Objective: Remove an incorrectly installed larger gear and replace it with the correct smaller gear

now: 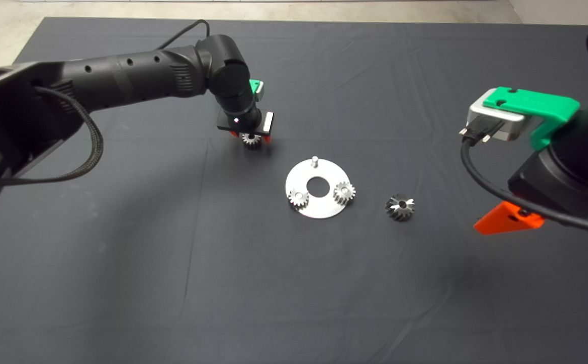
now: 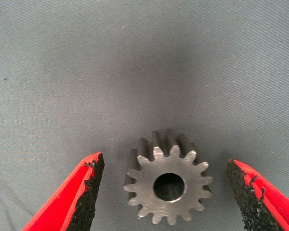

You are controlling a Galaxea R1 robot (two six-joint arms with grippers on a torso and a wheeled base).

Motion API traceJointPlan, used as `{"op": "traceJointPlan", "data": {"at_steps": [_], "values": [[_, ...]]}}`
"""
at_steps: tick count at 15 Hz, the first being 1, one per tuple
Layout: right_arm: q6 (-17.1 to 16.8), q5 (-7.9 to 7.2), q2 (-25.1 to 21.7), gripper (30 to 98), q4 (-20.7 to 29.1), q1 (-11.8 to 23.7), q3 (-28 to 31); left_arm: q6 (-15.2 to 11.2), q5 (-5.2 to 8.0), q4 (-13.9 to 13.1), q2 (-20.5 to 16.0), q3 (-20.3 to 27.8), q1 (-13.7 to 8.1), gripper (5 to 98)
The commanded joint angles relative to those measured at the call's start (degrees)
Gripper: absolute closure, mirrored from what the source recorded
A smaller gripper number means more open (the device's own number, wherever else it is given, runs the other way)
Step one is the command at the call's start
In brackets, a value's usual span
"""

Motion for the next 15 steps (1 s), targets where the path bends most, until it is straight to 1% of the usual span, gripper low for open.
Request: {"op": "traceJointPlan", "data": {"at_steps": [1,14,15], "values": [[0.3,-2.39,-0.1,36.2,2.0,1.6,0.3,0.5,0.24,-0.5,-0.1,0.0,-0.5,38.7],[0.3,-2.13,-0.1,36.2,1.9,1.6,0.3,0.4,0.24,-0.3,0.1,0.1,-0.4,38.7],[0.3,-2.13,-0.1,36.2,1.9,1.7,0.3,0.5,0.24,-0.3,0.1,0.1,-0.4,41.5]]}}
